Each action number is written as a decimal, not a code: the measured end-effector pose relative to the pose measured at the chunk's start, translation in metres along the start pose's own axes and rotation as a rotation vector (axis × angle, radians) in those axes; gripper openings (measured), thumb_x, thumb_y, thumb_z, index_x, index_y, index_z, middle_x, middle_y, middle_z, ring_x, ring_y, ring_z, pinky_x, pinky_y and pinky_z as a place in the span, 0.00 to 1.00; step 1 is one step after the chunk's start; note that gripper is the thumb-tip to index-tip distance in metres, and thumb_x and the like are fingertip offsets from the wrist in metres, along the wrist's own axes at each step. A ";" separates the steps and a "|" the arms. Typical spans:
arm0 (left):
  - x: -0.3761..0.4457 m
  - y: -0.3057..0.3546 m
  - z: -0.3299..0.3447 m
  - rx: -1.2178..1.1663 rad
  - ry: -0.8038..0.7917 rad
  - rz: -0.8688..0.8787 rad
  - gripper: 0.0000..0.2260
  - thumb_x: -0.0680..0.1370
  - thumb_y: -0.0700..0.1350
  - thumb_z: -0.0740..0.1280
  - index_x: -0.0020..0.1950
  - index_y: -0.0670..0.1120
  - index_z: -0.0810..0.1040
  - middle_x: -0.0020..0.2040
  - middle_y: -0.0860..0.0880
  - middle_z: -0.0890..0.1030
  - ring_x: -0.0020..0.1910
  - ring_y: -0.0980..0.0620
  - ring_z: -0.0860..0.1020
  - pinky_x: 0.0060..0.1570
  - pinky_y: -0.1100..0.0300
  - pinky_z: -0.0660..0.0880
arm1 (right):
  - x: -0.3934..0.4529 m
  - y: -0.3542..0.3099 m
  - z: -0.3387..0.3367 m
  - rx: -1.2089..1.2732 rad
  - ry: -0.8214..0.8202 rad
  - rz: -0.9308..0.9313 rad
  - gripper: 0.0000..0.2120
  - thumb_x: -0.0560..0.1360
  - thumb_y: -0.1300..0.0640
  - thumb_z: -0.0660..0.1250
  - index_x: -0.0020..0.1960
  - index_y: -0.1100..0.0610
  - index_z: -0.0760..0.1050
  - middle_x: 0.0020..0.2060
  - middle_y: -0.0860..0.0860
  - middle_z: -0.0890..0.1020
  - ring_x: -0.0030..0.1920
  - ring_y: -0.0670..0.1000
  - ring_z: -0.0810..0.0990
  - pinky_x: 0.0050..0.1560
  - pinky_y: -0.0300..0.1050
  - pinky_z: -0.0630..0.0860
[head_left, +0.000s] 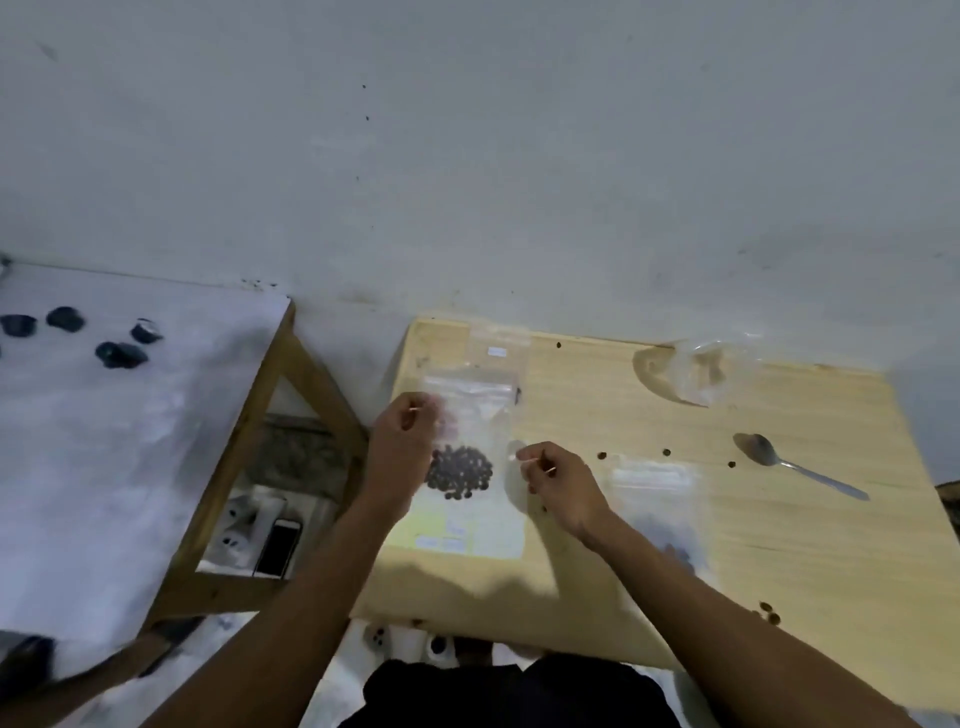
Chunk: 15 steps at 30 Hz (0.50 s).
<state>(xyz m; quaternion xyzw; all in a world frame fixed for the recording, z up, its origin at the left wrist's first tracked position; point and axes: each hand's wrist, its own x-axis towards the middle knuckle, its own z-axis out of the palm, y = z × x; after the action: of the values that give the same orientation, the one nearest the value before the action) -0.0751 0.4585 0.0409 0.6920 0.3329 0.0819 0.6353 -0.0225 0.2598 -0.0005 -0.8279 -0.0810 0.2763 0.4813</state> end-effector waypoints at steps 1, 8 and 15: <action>0.000 -0.001 -0.013 -0.029 0.042 -0.012 0.07 0.82 0.45 0.64 0.45 0.47 0.78 0.41 0.43 0.83 0.41 0.43 0.83 0.36 0.53 0.76 | 0.000 0.000 0.012 -0.104 -0.056 -0.049 0.08 0.80 0.58 0.63 0.53 0.59 0.79 0.44 0.54 0.81 0.41 0.51 0.77 0.37 0.33 0.69; -0.012 -0.016 -0.075 -0.078 0.255 -0.050 0.10 0.82 0.46 0.63 0.52 0.40 0.78 0.43 0.46 0.84 0.37 0.55 0.84 0.40 0.60 0.78 | -0.006 -0.003 0.086 -0.704 -0.305 -0.390 0.16 0.80 0.51 0.62 0.66 0.53 0.76 0.58 0.56 0.73 0.59 0.58 0.70 0.58 0.49 0.71; -0.030 -0.027 -0.096 -0.084 0.298 -0.073 0.10 0.81 0.45 0.64 0.52 0.39 0.79 0.42 0.48 0.85 0.36 0.57 0.83 0.40 0.62 0.77 | -0.001 0.002 0.117 -0.904 -0.238 -0.590 0.07 0.76 0.54 0.65 0.51 0.54 0.79 0.50 0.55 0.76 0.53 0.59 0.73 0.45 0.50 0.70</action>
<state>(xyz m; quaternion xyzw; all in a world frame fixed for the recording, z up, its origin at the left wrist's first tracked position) -0.1596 0.5202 0.0423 0.6325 0.4448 0.1745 0.6096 -0.0865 0.3460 -0.0468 -0.8574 -0.4738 0.1591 0.1226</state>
